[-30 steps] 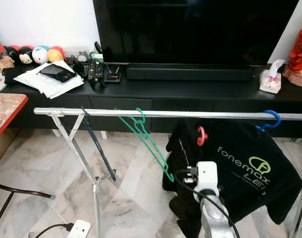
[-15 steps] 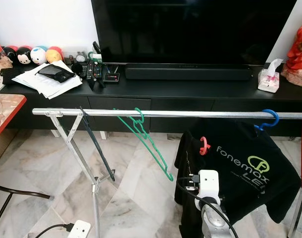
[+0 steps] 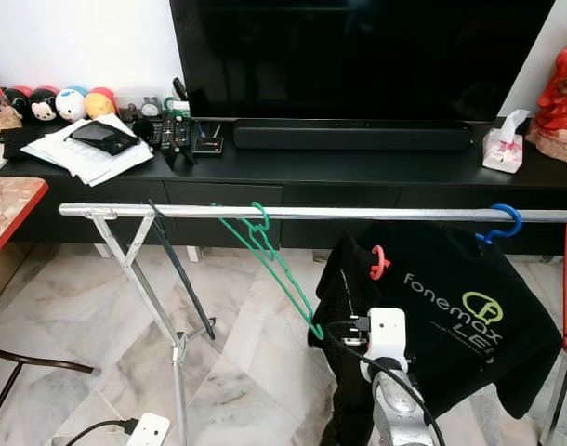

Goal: Hang hanger

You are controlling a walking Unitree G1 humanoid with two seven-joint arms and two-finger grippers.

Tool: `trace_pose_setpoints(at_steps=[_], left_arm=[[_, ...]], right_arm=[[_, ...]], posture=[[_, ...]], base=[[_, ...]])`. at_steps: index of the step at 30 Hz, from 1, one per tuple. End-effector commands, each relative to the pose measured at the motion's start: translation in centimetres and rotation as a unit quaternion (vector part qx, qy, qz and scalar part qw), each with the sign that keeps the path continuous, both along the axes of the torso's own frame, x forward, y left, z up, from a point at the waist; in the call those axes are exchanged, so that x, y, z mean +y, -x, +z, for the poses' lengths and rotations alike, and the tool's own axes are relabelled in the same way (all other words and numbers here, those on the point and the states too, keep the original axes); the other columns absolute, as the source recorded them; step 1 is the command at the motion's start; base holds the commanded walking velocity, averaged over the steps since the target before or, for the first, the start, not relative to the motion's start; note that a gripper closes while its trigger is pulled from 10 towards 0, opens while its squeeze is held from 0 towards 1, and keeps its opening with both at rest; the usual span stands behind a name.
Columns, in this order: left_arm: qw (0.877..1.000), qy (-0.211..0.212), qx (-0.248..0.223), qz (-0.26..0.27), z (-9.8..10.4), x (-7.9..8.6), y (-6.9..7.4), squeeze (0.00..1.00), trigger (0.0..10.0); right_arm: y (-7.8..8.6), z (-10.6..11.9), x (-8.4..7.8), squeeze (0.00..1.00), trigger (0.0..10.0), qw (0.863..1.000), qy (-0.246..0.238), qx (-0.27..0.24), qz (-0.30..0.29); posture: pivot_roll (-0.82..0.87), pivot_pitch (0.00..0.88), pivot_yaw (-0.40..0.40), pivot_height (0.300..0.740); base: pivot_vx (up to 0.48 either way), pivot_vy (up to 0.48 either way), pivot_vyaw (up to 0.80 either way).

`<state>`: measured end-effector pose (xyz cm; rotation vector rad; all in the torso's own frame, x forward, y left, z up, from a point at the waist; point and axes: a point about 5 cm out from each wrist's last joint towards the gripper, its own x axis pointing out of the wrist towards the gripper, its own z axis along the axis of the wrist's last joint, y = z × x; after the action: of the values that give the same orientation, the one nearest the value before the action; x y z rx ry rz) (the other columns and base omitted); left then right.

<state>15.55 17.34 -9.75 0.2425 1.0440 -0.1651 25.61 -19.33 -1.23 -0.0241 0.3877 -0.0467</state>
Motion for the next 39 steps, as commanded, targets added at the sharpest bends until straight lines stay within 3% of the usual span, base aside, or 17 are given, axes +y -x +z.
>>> trace_pose_setpoints(at_steps=[1,17,39], left_arm=[[1.000,-0.008,0.023,-0.004,-0.40,0.32,1.02,0.00,10.0],[1.000,-0.009,0.024,-0.004,-0.41,0.29,1.01,0.00,10.0],[1.000,-0.009,0.027,-0.005,-0.56,0.28,1.47,0.00,10.0]], right_arm=[[-0.78,0.68,0.31,0.00,10.0,1.000,0.000,-0.020,0.005],[-0.98,0.72,0.35,0.00,10.0,1.000,0.002,-0.021,0.008],[-1.11,0.70,0.74,0.00,10.0,1.000,-0.002,-0.023,0.008]], posture=[[-0.13,0.000,-0.005,0.740],[-0.14,0.000,-0.001,0.740],[-0.13,0.000,0.005,0.740]], base=[[0.000,0.000,0.00],[0.000,0.000,0.00],[-0.329,0.000,0.00]])
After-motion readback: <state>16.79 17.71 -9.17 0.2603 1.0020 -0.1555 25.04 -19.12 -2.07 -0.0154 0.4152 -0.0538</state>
